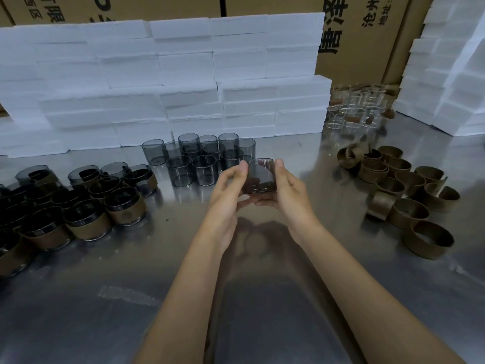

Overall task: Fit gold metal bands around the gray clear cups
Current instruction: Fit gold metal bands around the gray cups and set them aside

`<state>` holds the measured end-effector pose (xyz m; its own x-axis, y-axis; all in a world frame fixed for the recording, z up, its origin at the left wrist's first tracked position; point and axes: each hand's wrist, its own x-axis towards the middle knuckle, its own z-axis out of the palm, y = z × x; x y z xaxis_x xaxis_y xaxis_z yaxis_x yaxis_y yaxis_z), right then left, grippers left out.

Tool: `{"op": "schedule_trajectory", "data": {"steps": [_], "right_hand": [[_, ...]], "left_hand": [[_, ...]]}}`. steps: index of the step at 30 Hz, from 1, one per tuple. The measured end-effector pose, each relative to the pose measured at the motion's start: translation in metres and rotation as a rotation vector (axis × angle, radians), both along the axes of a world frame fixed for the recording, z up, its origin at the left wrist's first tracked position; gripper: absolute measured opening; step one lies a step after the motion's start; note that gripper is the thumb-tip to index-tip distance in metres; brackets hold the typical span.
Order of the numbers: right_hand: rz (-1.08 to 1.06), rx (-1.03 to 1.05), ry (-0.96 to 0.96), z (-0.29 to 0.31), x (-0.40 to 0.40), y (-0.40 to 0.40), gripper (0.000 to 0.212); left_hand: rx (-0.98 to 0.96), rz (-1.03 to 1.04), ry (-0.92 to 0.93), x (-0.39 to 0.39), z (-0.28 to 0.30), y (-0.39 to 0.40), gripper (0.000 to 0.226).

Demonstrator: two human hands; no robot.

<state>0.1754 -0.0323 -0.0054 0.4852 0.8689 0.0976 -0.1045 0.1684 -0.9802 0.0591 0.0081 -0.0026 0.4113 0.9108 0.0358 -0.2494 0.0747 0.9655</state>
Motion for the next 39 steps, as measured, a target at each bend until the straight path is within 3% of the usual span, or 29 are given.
{"op": "schedule_trajectory", "data": {"steps": [3, 7, 11, 18, 22, 29, 35, 39], "right_hand": [[-0.012, 0.02, 0.069, 0.002, 0.003, -0.001, 0.038], [0.152, -0.11, 0.353, 0.004, 0.006, -0.003, 0.053], [0.278, -0.211, 0.568, 0.005, 0.013, -0.005, 0.056], [0.267, -0.166, 0.599, 0.002, 0.017, -0.004, 0.046], [0.276, -0.151, 0.546, -0.001, 0.017, -0.004, 0.041], [0.298, -0.181, 0.402, -0.004, 0.01, -0.002, 0.033], [0.254, -0.196, 0.485, -0.003, 0.009, -0.002, 0.039], [0.236, -0.189, 0.587, -0.002, 0.013, -0.002, 0.038]], "left_hand": [[0.043, -0.036, 0.026, -0.002, 0.002, -0.001, 0.057], [0.069, -0.061, -0.023, -0.002, 0.003, 0.002, 0.046], [0.201, -0.036, 0.077, -0.001, -0.001, 0.003, 0.037], [0.314, -0.038, 0.176, -0.003, -0.004, 0.0, 0.057], [0.339, 0.033, 0.189, 0.0, -0.002, -0.001, 0.056], [0.299, 0.227, 0.101, 0.004, -0.003, 0.0, 0.036], [0.279, 0.255, 0.054, 0.002, -0.003, 0.005, 0.005], [0.253, 0.183, 0.069, 0.002, -0.001, 0.003, 0.022]]}}
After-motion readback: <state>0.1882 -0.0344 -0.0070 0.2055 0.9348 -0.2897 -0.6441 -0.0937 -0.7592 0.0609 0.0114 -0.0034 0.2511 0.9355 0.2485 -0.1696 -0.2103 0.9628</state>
